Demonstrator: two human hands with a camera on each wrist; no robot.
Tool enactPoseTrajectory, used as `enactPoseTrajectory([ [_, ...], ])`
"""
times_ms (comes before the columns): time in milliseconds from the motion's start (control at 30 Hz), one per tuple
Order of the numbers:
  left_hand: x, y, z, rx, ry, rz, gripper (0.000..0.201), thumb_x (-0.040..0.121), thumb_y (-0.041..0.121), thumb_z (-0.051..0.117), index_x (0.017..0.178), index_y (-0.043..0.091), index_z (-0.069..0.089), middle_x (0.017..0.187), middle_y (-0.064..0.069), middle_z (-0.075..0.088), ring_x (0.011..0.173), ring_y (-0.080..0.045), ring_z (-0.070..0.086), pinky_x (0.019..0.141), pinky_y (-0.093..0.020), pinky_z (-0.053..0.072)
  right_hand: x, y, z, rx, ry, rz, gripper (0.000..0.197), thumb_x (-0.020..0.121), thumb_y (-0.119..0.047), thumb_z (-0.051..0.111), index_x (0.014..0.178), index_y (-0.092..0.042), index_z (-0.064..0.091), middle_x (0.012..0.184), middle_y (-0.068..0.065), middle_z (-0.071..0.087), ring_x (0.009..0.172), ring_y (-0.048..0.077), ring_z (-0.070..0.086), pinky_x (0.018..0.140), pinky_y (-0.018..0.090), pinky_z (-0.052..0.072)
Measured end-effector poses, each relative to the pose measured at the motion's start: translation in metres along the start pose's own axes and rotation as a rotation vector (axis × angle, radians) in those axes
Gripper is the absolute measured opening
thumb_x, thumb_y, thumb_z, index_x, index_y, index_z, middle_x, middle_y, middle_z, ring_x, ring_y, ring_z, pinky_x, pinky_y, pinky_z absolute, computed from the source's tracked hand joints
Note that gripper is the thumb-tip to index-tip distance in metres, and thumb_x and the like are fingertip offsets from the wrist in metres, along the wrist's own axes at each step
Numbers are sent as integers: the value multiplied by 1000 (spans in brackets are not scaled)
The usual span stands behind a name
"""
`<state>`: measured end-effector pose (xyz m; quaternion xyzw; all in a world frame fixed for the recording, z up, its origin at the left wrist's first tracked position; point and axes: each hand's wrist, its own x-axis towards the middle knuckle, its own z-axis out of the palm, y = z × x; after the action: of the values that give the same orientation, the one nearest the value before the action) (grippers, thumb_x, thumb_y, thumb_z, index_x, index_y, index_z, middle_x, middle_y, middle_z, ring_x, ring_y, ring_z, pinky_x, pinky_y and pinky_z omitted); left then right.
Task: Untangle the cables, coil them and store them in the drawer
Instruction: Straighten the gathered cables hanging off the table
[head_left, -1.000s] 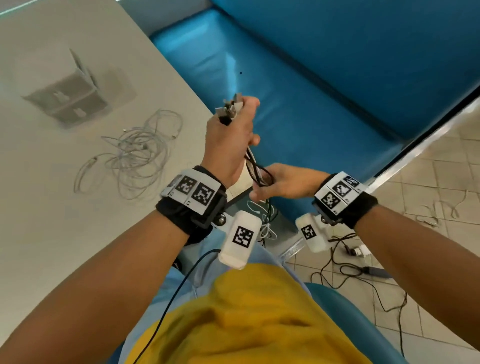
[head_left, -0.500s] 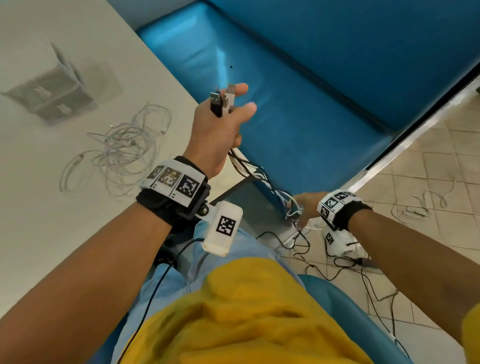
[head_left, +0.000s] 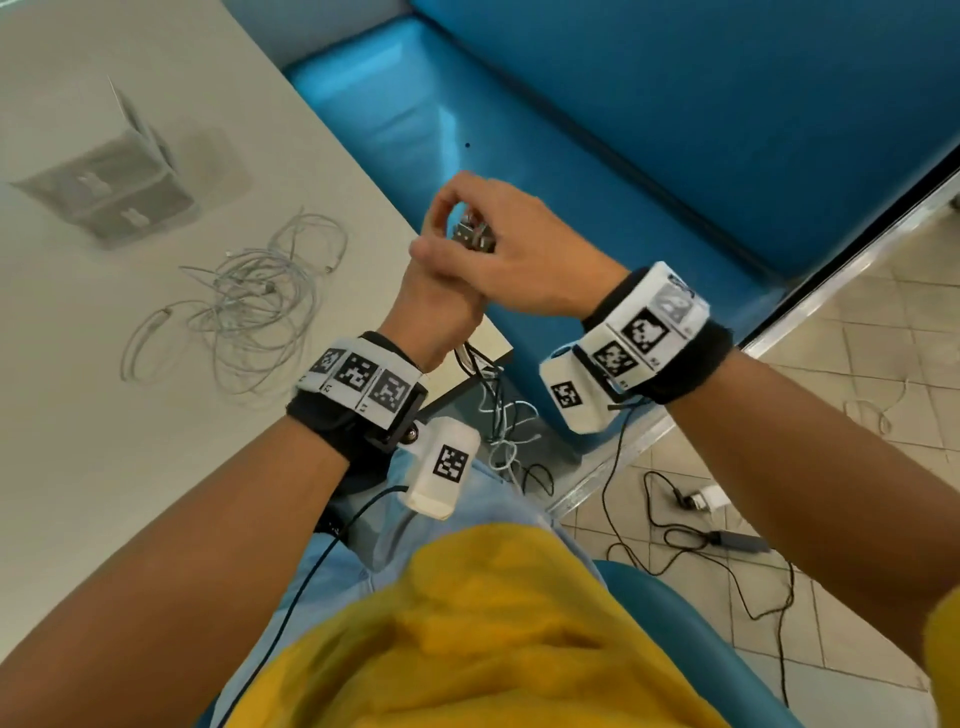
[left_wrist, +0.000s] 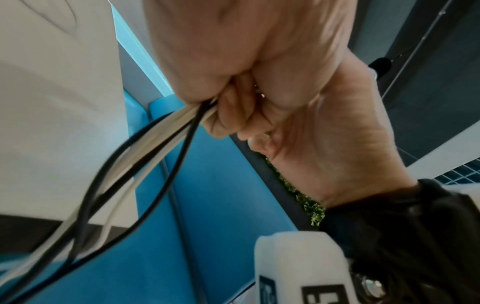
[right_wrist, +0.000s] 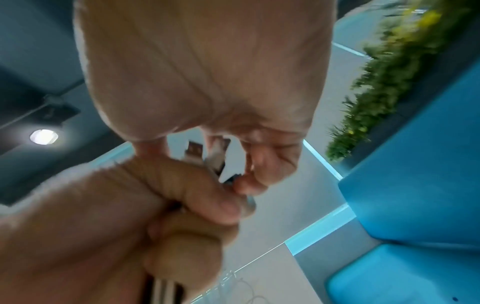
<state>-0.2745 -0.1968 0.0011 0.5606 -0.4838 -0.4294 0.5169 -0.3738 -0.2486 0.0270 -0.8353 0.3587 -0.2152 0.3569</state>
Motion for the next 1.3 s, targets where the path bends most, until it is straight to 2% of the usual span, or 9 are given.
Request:
enactPoseTrajectory([
  [200,-1,9,-25,40,89,59,38,77,3,48,113,-7,40,75,-5,49,52,-2,44,43,-21,35,22,-19,18,-82,90,-99,25,93,-33,52,69,-35,45,73,-15,50,70,-2,49,65,10,34],
  [433,-5,2,-46,97,164,-37,29,80,-12,49,83,15,61,68,-2,59,55,-8,53,51,-28,49,43,-44,26,-191,33,-157,18,90,-23,53,84,-8,61,79,-1,56,75,15,50,63,22,34],
  [600,-4,8,-56,111,248,-118,27,89,-3,38,80,22,45,60,-1,40,51,-10,33,48,-26,34,51,-63,32,-339,-3,-181,20,92,-33,50,84,-16,55,81,-5,52,80,17,49,68,29,37],
  [733,-12,10,-72,33,175,-119,28,94,5,41,69,14,50,45,8,35,45,-9,29,44,-22,27,57,-85,23,-194,-26,-148,35,90,-52,53,76,-21,52,66,-12,46,59,0,46,52,14,31],
  [867,-25,14,-84,54,137,-74,35,86,1,42,60,23,52,43,13,34,45,-7,28,48,-25,27,61,-107,33,-131,-231,-139,41,96,-51,43,80,-18,60,61,-12,48,47,-6,48,41,9,33],
  [1033,-37,14,-110,153,222,-99,34,88,-12,36,67,14,41,39,16,38,38,-2,32,47,-25,29,71,-125,66,-136,-338,-106,44,99,-52,34,75,-27,62,71,-16,58,70,-3,56,66,20,43],
  [1167,-49,29,-124,183,284,-60,10,86,-10,42,92,-16,48,44,11,37,35,0,35,43,-17,29,78,-145,84,-174,-384,-145,51,98,-55,29,80,-25,66,94,-8,66,92,12,60,89,34,43],
  [1233,-51,29,-136,197,335,-88,22,86,8,47,103,-5,53,47,11,39,37,-3,35,43,-20,29,83,-155,91,-167,-428,-148,54,98,-58,26,96,-23,67,108,-2,66,99,14,59,91,34,41],
  [1300,-54,23,-153,96,415,-177,10,89,9,45,87,4,53,42,12,38,39,-6,30,42,-22,27,87,-161,100,-83,-482,-117,64,97,-62,22,127,-18,57,130,1,58,112,18,55,96,36,40],
])
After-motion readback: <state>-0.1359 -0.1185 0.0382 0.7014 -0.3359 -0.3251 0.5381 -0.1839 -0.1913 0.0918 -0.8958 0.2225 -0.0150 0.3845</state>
